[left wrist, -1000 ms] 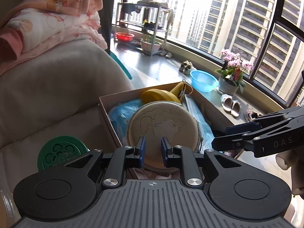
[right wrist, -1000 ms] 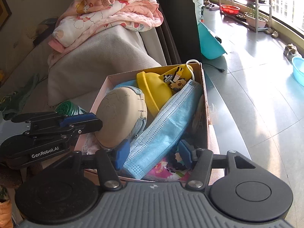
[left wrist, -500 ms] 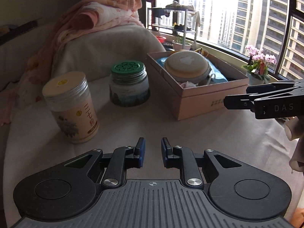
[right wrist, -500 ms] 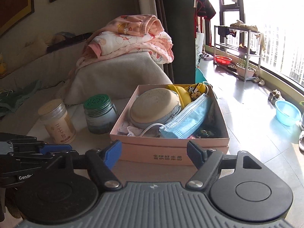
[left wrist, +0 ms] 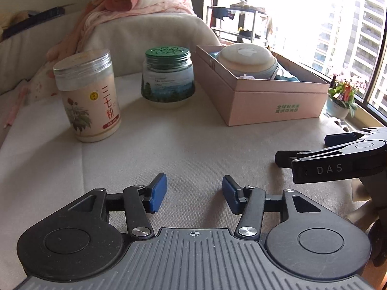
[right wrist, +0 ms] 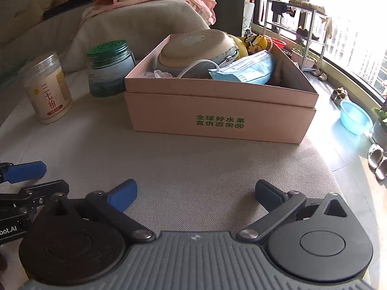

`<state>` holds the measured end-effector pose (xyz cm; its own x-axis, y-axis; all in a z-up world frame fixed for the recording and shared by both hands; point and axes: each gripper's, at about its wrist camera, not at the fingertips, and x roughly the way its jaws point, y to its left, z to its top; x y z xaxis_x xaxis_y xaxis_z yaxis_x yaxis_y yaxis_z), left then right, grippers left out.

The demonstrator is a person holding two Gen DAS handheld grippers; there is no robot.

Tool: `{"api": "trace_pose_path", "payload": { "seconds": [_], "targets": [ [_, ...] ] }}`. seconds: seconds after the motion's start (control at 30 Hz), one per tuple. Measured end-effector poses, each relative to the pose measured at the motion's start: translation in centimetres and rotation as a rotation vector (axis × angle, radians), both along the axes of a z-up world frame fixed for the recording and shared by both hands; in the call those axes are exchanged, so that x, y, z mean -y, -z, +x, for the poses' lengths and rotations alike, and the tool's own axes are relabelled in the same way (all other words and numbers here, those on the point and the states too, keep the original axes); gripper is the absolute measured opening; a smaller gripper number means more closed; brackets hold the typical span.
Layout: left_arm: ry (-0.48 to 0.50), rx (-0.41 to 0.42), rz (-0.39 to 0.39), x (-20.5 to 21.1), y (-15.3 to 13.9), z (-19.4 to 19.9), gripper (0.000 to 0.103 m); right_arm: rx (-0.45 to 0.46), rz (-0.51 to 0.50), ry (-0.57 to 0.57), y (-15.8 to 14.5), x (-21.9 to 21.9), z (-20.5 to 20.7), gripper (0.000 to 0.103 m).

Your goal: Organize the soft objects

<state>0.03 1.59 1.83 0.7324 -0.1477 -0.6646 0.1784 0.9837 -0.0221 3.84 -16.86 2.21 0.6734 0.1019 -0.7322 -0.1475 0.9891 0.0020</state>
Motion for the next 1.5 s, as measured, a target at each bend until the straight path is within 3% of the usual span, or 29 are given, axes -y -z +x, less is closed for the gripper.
{"api": "trace_pose_path", "payload": {
  "seconds": [0.2,0.33,0.7,1.5],
  "targets": [
    [-0.089,0.05,-0.037,0.7,0.6,0.9,0.055,0.014,0.001,0.123,0.1,1.4,-0.2,0.103],
    [-0.126,0.068,0.023,2.1,0.7,1.1,0.056,0.038,-0.001,0.112,0.2,1.5,-0.5,0.103],
    [-0.12,0.068,0.022,2.7,0.9,1.4,0.055,0.093,0.013,0.078,0.6,1.0,-0.8,0.103],
    [-0.117,0.067,0.02,2.6,0.8,1.3,0.055,0.094,0.013,0.078,0.6,1.1,-0.8,0.103]
  ]
}}
